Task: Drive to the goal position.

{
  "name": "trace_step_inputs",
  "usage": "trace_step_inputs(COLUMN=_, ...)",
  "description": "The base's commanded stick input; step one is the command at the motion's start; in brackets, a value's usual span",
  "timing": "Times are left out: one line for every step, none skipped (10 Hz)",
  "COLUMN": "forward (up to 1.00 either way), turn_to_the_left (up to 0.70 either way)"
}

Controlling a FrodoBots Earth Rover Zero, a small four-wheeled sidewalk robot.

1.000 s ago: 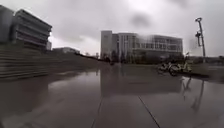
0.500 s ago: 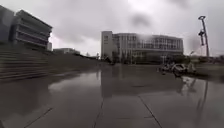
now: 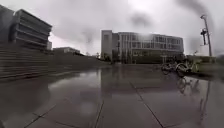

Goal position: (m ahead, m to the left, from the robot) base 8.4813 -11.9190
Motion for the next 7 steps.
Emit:
trace_step_inputs(forward=0.00, turn_to_the_left=0.00)
trace_step_inputs(forward=0.39, turn_to_the_left=0.00)
trace_step_inputs(forward=0.69, turn_to_the_left=0.00)
trace_step_inputs(forward=0.70, turn_to_the_left=0.00)
trace_step_inputs(forward=0.70, turn_to_the_left=0.00)
trace_step_inputs(forward=0.70, turn_to_the_left=0.00)
trace_step_inputs(forward=0.70, turn_to_the_left=0.00)
